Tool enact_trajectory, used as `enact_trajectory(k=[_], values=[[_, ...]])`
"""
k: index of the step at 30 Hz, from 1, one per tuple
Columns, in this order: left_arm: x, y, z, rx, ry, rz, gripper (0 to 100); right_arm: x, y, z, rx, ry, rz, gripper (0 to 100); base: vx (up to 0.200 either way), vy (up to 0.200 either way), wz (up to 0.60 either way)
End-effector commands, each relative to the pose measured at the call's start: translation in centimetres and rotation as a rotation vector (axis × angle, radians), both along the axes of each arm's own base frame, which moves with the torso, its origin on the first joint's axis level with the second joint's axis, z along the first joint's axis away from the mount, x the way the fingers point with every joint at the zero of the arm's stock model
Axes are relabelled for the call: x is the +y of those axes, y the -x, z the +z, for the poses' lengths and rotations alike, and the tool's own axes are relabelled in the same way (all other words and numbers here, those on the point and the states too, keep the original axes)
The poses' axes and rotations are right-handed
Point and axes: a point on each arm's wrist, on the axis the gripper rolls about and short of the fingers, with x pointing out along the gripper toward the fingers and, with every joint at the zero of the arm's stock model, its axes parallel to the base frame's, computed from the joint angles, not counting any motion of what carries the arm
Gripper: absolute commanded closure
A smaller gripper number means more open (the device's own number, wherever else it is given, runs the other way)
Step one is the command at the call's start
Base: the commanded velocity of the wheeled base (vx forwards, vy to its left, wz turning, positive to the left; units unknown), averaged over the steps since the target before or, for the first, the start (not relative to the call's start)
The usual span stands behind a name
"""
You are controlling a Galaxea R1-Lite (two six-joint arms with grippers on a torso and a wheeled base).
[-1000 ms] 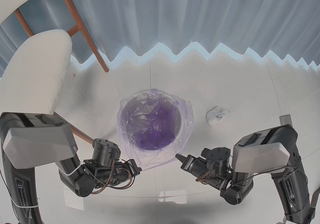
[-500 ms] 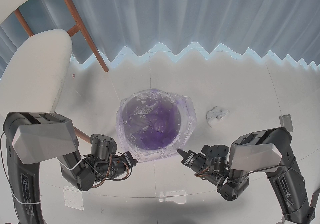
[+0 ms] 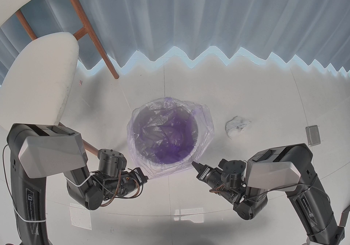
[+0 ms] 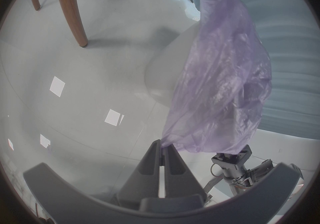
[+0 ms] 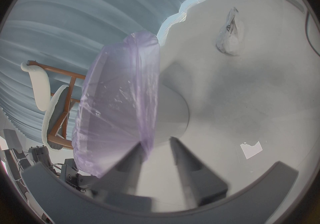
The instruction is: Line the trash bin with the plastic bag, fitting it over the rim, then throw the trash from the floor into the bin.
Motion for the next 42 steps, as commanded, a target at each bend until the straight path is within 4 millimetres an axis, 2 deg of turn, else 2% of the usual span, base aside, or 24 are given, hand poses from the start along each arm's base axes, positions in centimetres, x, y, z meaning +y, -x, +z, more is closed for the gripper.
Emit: enact_trajectory(k=[1,6,10,11,13,15,19,20,21,24,26,27,28,30,32,33,35,36,38,42], values=[[0.1,0.5,-0.2,0.014,-0.008,-0.008,100,0.0,1.0,0.9,0.003,0.000,0.006,0,0.000,0.000,0.00],[-0.1,0.6,-0.3,0.012,-0.011,-0.015,100,-0.1,3.5,3.3,0.028,0.009,0.044,0,0.000,0.000,0.00],[0.0,1.3,-0.4,0.021,-0.026,-0.035,100,-1.2,5.2,5.7,0.044,-0.016,0.117,0,0.000,0.000,0.00],[-0.2,1.6,-0.4,0.019,-0.034,-0.047,0,-1.6,5.7,6.4,0.051,-0.026,0.138,0,0.000,0.000,0.00],[-0.4,1.9,-0.2,0.004,-0.038,-0.059,0,-2.3,6.1,7.0,0.057,-0.036,0.153,0,0.000,0.000,0.00],[-0.5,3.2,2.7,-0.093,0.001,-0.085,0,-4.0,7.1,9.4,0.045,-0.074,0.220,0,0.000,0.000,0.00],[0.1,6.2,7.8,-0.212,0.048,-0.179,0,-4.6,7.9,11.9,0.016,-0.140,0.261,0,0.000,0.000,0.00],[0.2,6.3,8.1,-0.217,0.049,-0.185,0,-4.6,7.9,12.0,0.015,-0.144,0.261,0,0.000,0.000,0.00],[0.9,7.0,9.4,-0.231,0.061,-0.208,0,-4.5,7.8,12.1,0.012,-0.153,0.261,0,0.000,0.000,0.00],[2.7,6.6,10.8,-0.254,0.059,-0.165,0,-4.4,7.7,11.8,0.020,-0.148,0.261,0,0.000,0.000,0.00],[2.8,6.5,10.8,-0.256,0.058,-0.161,0,-4.4,7.7,11.8,0.018,-0.149,0.261,0,0.000,0.000,0.00],[4.5,5.2,11.3,-0.303,0.032,-0.102,0,-4.3,7.5,11.4,0.025,-0.145,0.261,0,0.000,0.000,0.00],[5.2,4.9,11.2,-0.310,0.015,-0.082,0,-4.3,7.5,11.2,0.030,-0.143,0.259,0,0.000,0.000,0.00],[6.8,4.2,10.4,-0.298,-0.034,-0.050,0,-4.3,7.4,10.8,0.042,-0.140,0.259,0,0.000,0.000,0.00],[7.4,3.9,9.7,-0.283,-0.056,-0.053,0,-4.3,7.4,10.6,0.048,-0.139,0.259,0,0.000,0.000,0.00],[8.0,3.6,8.6,-0.268,-0.090,-0.060,0,-4.2,7.2,10.2,0.056,-0.135,0.257,0,0.000,0.000,0.00],[8.1,3.5,8.5,-0.267,-0.093,-0.061,0,-4.2,7.2,10.2,0.056,-0.135,0.257,0,0.000,0.000,0.00],[8.6,2.9,7.1,-0.241,-0.134,-0.064,0,-4.1,6.8,9.7,0.062,-0.132,0.254,0,0.000,0.000,0.00],[8.7,2.6,6.5,-0.242,-0.141,-0.068,0,-4.1,6.6,9.3,0.070,-0.132,0.251,0,0.000,0.000,0.00],[8.4,1.9,6.2,-0.299,-0.129,-0.067,0,-4.0,6.5,8.7,0.082,-0.126,0.249,0,0.000,0.000,0.00]])
